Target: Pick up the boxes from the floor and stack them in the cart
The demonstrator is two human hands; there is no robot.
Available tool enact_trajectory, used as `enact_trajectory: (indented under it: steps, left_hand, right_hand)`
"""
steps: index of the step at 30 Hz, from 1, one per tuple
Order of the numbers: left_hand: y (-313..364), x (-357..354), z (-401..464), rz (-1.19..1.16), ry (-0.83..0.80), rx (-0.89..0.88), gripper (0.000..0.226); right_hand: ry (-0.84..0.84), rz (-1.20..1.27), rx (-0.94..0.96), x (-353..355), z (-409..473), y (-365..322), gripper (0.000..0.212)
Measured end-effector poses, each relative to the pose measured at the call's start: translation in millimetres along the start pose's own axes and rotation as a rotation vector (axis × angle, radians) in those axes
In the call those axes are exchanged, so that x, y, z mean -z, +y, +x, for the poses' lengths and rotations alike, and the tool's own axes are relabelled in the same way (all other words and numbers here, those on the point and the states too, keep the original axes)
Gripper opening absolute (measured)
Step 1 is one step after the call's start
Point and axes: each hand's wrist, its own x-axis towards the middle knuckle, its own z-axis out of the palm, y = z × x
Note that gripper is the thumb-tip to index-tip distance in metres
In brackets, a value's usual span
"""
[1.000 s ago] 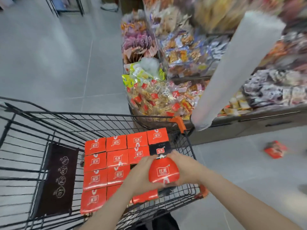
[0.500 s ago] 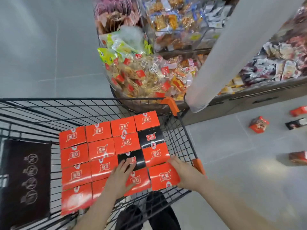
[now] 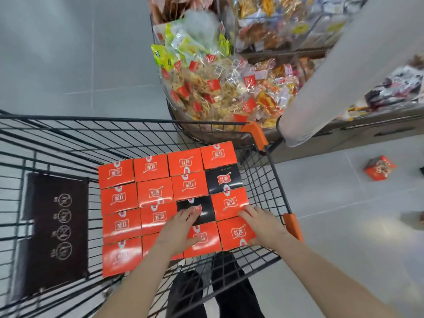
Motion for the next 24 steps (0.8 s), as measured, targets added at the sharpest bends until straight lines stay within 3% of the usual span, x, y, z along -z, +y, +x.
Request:
enact_trajectory:
  steps: [6, 11, 16, 24]
  left_hand:
    - [14.9, 85.5, 9.2, 0.083, 0.234, -0.131, 0.064]
    - [64.6, 173.7, 12.1, 0.172, 0.407, -0.344, 0.055]
    - [153.6, 241.8, 21.7, 0.227, 0.507, -0.564, 0.050]
    - [347.2, 276.0, 24.2, 0.289, 0.560, -0.918, 0.052]
  right_hand:
    - [0.293, 0.071, -0.096, 58.8, -41.9, -0.5, 0.062]
    - [0.550, 0.131, -0.296, 109.1, -112.3, 12.4, 0.056]
    - [0.756, 0.191, -0.538, 143.1, -205.1, 34.8, 0.054]
    - [0.888, 0.302, -0.840, 126.0, -362.8, 84.1, 0.058]
